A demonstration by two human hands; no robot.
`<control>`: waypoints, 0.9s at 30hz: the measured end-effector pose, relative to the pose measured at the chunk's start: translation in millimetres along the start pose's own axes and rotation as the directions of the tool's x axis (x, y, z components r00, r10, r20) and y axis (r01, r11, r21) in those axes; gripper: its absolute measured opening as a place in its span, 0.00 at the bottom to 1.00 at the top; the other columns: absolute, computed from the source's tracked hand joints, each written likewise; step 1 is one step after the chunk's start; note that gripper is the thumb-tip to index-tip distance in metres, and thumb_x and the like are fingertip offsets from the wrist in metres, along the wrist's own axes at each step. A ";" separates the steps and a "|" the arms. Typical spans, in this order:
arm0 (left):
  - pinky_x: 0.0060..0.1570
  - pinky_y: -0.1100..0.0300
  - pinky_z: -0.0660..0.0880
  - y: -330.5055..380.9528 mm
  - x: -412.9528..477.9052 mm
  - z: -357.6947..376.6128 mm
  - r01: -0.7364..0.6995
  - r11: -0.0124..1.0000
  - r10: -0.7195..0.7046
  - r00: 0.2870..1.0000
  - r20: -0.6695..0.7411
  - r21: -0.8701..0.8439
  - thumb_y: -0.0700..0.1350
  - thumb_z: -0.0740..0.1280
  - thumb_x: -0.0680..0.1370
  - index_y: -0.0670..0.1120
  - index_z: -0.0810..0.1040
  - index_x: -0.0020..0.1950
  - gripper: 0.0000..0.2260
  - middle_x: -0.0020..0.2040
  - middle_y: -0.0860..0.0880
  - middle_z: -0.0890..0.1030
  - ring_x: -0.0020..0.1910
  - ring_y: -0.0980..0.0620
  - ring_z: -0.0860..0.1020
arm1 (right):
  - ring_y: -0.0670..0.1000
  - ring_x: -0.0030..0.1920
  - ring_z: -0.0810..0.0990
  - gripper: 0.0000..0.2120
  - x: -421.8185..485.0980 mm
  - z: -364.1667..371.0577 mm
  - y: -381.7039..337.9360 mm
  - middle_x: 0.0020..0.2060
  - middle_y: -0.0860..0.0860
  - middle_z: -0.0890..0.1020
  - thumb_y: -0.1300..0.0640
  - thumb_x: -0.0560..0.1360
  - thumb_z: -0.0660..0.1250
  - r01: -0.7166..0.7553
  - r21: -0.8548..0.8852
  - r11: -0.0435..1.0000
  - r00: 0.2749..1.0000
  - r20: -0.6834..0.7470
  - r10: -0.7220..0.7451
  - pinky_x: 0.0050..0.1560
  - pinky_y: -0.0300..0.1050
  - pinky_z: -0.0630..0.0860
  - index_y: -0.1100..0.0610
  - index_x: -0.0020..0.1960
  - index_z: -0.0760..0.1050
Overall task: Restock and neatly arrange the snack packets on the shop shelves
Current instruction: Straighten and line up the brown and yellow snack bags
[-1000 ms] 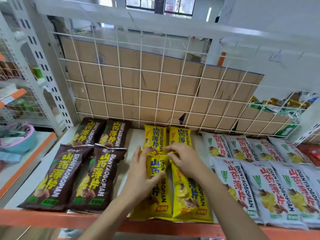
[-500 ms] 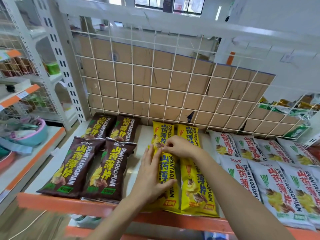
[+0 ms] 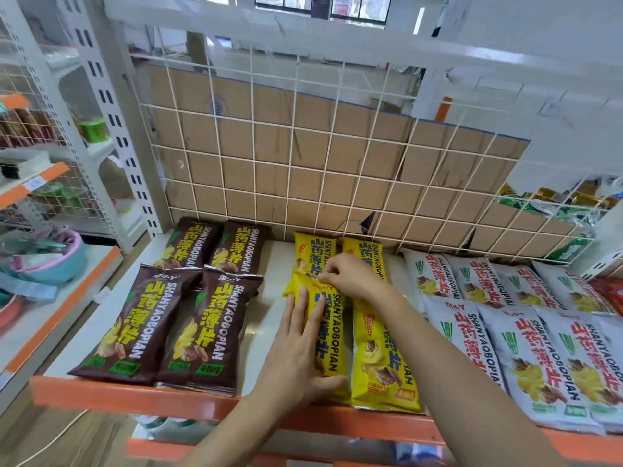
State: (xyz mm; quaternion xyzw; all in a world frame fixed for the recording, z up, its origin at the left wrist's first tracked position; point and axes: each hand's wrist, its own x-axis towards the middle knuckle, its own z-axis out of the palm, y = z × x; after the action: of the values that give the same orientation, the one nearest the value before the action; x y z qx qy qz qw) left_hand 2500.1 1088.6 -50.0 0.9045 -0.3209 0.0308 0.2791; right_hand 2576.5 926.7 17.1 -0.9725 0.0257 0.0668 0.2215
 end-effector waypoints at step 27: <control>0.56 0.41 0.73 24.9 -7.9 7.4 0.076 0.980 -0.065 0.996 -0.068 0.184 0.64 0.58 0.57 0.50 0.64 0.72 0.44 0.74 0.43 0.61 0.71 0.42 0.58 | 0.52 0.38 0.72 0.15 1.4 2.5 -10.8 0.31 0.50 0.73 0.49 0.75 0.65 -0.013 -0.085 0.996 0.998 0.061 0.018 0.33 0.44 0.63 0.54 0.33 0.70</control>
State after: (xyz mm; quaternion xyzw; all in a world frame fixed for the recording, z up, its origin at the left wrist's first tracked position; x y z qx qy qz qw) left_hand 2478.1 1073.3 -46.0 0.9361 -0.2755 0.0785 0.2040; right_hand 2578.4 937.4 19.3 -0.9783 0.0236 0.0997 0.1802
